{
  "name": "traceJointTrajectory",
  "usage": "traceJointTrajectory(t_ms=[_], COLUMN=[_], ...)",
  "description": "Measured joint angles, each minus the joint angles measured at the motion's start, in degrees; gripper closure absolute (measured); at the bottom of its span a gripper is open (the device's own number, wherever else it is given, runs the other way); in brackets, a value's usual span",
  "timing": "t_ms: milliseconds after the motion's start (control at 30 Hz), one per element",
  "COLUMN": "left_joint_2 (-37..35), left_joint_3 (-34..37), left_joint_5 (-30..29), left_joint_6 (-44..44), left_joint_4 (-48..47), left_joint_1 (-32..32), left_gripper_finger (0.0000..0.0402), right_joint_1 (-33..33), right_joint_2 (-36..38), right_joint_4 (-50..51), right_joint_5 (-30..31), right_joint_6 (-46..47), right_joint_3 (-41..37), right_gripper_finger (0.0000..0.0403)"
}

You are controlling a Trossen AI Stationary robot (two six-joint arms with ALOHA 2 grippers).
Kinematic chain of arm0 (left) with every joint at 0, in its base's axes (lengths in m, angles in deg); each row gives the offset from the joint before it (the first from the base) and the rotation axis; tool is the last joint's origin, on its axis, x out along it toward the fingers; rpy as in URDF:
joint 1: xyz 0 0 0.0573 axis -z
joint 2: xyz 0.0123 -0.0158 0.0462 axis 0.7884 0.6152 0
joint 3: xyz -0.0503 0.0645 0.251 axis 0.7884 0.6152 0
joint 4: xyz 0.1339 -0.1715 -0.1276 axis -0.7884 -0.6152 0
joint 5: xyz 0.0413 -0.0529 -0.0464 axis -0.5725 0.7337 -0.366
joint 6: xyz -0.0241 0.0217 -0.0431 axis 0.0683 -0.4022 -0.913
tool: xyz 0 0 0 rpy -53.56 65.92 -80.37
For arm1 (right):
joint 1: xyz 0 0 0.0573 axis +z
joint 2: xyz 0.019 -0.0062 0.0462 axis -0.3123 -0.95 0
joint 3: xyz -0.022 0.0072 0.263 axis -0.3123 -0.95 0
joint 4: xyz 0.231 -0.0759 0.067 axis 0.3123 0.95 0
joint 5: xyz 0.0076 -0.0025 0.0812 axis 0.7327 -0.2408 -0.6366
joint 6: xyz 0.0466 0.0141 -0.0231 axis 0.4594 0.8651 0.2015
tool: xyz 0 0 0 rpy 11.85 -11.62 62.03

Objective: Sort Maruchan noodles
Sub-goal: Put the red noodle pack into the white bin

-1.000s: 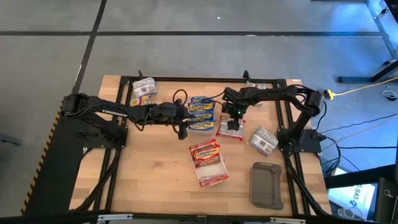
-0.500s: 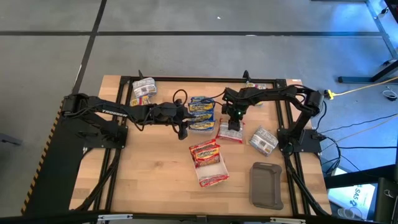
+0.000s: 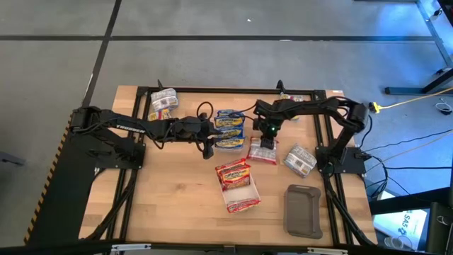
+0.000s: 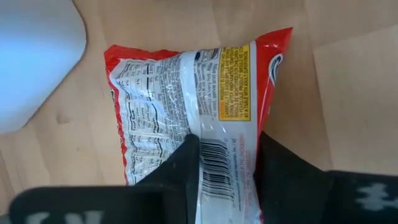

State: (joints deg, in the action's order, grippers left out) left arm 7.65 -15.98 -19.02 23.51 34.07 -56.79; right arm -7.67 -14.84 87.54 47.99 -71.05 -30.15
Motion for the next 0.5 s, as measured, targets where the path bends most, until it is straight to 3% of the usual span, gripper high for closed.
traceJointTrajectory(t_ms=[267, 500], left_joint_2=[0.0, 0.0], left_joint_3=[0.0, 0.0], left_joint_5=[0.0, 0.0], left_joint_6=[0.0, 0.0], left_joint_4=[0.4, 0.5], left_joint_1=[0.0, 0.0], left_gripper_finger=[0.0295, 0.0295], right_joint_1=[0.0, 0.0], right_joint_2=[4.9, 5.8], right_joint_4=[2.3, 2.9], right_joint_5=[1.2, 1.0], right_joint_6=[-2.0, -3.7], right_joint_3=[-0.1, -0.1], right_gripper_finger=[0.0326, 0.0382])
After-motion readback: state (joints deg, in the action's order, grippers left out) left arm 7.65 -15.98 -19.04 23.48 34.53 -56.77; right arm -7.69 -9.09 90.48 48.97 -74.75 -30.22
